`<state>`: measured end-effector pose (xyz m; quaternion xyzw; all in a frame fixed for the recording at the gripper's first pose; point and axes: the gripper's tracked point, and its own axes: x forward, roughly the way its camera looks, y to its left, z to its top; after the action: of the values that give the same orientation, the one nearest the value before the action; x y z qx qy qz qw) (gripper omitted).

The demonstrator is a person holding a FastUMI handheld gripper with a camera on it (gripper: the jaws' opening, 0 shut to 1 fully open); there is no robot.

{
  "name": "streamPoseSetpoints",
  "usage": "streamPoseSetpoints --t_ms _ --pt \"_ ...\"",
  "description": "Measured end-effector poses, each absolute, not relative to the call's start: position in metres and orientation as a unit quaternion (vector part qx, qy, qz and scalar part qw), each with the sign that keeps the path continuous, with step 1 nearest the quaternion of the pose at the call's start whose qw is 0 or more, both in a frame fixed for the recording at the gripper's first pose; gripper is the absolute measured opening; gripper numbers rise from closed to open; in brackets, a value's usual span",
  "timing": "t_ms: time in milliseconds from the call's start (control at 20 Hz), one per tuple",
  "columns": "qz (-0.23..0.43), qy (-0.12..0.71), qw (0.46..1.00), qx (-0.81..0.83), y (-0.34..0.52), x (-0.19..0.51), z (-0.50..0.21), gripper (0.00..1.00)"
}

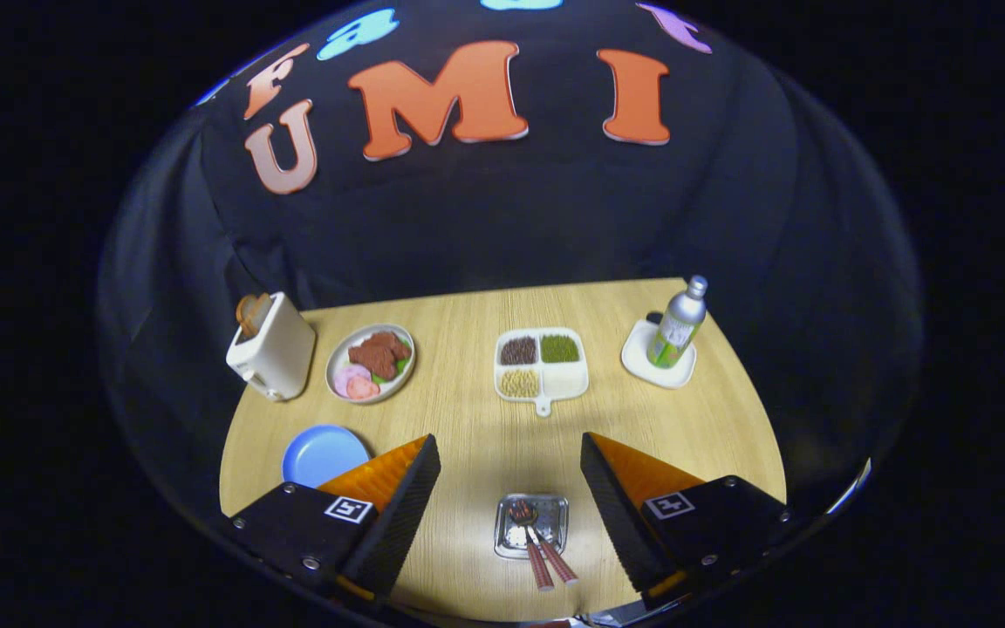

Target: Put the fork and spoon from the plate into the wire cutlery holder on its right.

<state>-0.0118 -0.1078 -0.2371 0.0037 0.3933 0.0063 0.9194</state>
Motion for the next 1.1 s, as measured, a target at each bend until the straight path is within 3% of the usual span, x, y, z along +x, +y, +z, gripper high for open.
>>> streamPoseSetpoints --t_ms 500,1100 --pt "0.000 0.132 0.988 -0.074 -0.095 0.023 -0.079 0.97" --pt "-0.019 0.062 0.998 -0.023 -0.107 0.021 -0.037 0.97"
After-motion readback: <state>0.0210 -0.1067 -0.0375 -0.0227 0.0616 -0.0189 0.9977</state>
